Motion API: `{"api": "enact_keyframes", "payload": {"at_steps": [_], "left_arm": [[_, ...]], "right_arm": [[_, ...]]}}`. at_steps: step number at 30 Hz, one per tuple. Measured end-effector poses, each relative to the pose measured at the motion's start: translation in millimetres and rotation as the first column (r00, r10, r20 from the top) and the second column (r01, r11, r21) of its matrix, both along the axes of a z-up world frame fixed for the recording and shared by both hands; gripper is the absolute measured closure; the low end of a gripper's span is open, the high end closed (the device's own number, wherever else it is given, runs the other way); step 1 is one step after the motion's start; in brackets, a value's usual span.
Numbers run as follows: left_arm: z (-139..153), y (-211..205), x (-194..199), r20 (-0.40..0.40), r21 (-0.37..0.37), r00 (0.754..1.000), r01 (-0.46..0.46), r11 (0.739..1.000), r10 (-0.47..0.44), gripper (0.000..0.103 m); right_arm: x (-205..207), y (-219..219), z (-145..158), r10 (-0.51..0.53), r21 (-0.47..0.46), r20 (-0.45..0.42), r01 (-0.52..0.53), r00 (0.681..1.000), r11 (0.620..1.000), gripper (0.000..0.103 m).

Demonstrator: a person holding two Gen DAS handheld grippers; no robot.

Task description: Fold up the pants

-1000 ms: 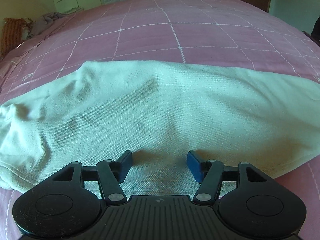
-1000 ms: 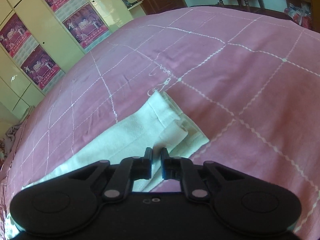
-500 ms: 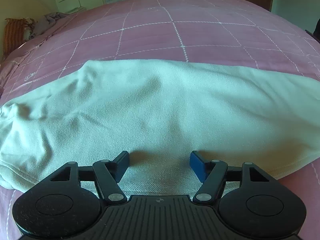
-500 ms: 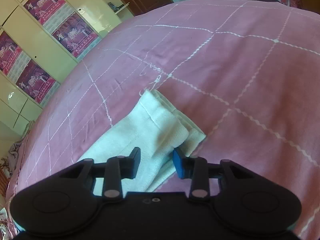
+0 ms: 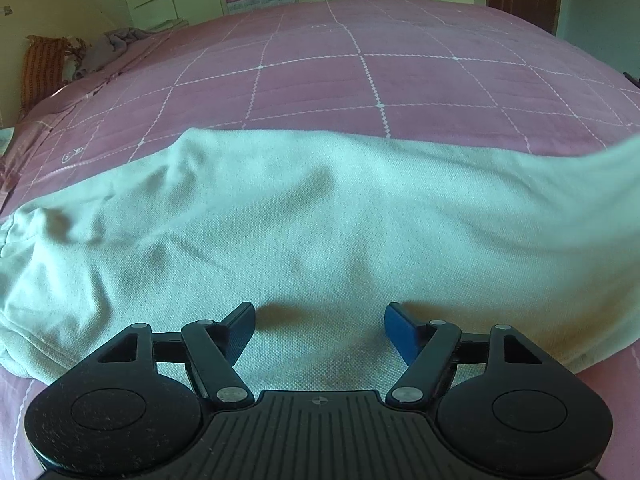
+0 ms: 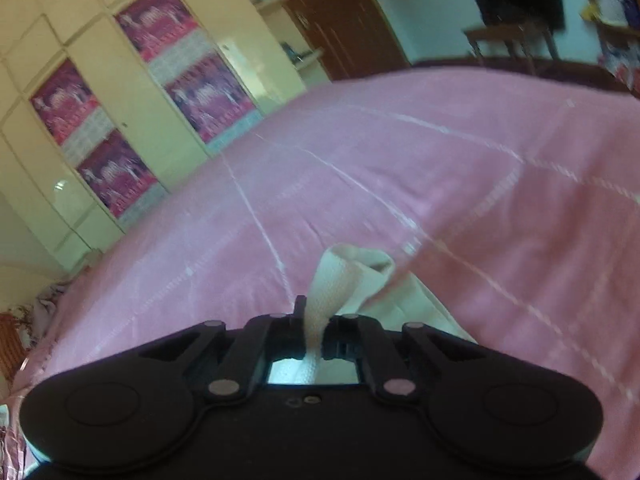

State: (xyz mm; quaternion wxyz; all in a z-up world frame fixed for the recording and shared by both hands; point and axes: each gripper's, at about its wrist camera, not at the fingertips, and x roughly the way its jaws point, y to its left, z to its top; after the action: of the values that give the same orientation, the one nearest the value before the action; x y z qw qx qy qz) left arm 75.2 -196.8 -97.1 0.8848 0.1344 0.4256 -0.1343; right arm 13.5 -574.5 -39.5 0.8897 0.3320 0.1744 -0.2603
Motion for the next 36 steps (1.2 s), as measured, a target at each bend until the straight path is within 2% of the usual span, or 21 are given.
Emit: {"api": "enact_keyframes", "payload": {"at_steps": [2,4,5,8,10,11,12,14,16,19,21,23,26,28,29,31,32,34,36], "left_arm": [[2,-1,0,0.018,-0.006,1.0,-0.007,1.0,0.008,0.031],[2,-3,0,0.019,0.008,1.0,-0.005,1.0,0.005,0.031],[0,-4,1,0.011,0.014,1.0,-0.001,1.0,0.001,0.031],[-3,-2,-1,0.012,0.018,1.0,0.011,1.0,-0.012,0.031],[-3,-2,-1,0.009,0.024,1.0,0.024,0.999,-0.025,0.031],[-3,-1,0,0.004,0.024,1.0,0.029,0.999,-0.029,0.031],[-2,-1,1,-0.003,0.023,1.0,0.031,0.999,-0.031,0.031],[2,-1,2,-0.009,0.018,0.999,0.032,0.999,-0.032,0.031],[10,-5,-1,-0.003,-0.003,0.998,0.055,0.998,-0.055,0.031],[21,-22,-4,-0.002,-0.026,0.996,0.091,0.995,-0.091,0.031],[25,-38,-6,0.0,-0.028,0.994,0.11,0.993,-0.11,0.031],[26,-52,-8,-0.002,-0.026,0.992,0.124,0.992,-0.124,0.031],[17,-65,-10,-0.024,0.001,0.993,0.117,0.993,-0.117,0.031],[4,-67,-12,-0.066,0.025,0.992,0.108,0.994,-0.106,0.031],[0,-63,-14,-0.061,0.018,0.993,0.103,0.995,-0.101,0.03],[-2,-57,-19,-0.053,0.017,0.994,0.093,0.996,-0.092,0.023],[-2,-55,-21,-0.053,0.013,0.994,0.093,0.996,-0.093,0.023],[-2,-50,-22,-0.057,0.001,0.994,0.091,0.996,-0.091,0.023],[1,-49,-24,-0.059,-0.005,0.995,0.079,0.997,-0.08,0.023]], "right_arm": [[5,10,36,0.036,-0.09,0.104,-0.027,0.994,0.996,0.098],[3,15,46,0.052,-0.167,0.111,-0.033,0.992,0.985,0.098],[-1,10,34,0.024,-0.154,0.065,-0.014,0.998,0.988,0.098],[-19,-15,-27,-0.072,0.003,-0.099,0.073,0.993,0.997,0.098],[-30,-17,-62,-0.08,0.04,-0.207,0.091,0.975,0.995,0.098],[-33,-15,-70,-0.076,0.039,-0.22,0.087,0.972,0.995,0.097],[-35,-14,-72,-0.082,0.03,-0.22,0.091,0.972,0.995,0.097],[-33,-11,-64,-0.099,0.008,-0.234,0.104,0.967,0.995,0.089],[-36,-6,-53,-0.141,-0.064,-0.246,0.129,0.959,0.99,0.078],[-45,1,-35,-0.208,-0.146,-0.235,0.177,0.949,0.973,0.078],[-43,9,-22,-0.175,-0.19,-0.192,0.138,0.966,0.972,0.078],[-24,20,-13,-0.065,-0.233,-0.215,0.014,0.974,0.972,0.078],[8,44,-20,0.088,-0.216,-0.284,-0.153,0.955,0.964,0.079],[21,54,-33,0.137,-0.2,-0.342,-0.215,0.929,0.956,0.078],[24,58,-40,0.152,-0.193,-0.378,-0.238,0.913,0.952,0.078],[25,61,-58,0.152,-0.181,-0.467,-0.263,0.871,0.948,0.08],[20,59,-63,0.148,-0.19,-0.483,-0.269,0.863,0.944,0.08],[4,58,-64,0.12,-0.224,-0.488,-0.257,0.864,0.94,0.085],[-2,54,-59,0.1,-0.21,-0.482,-0.226,0.87,0.951,0.086]]}}
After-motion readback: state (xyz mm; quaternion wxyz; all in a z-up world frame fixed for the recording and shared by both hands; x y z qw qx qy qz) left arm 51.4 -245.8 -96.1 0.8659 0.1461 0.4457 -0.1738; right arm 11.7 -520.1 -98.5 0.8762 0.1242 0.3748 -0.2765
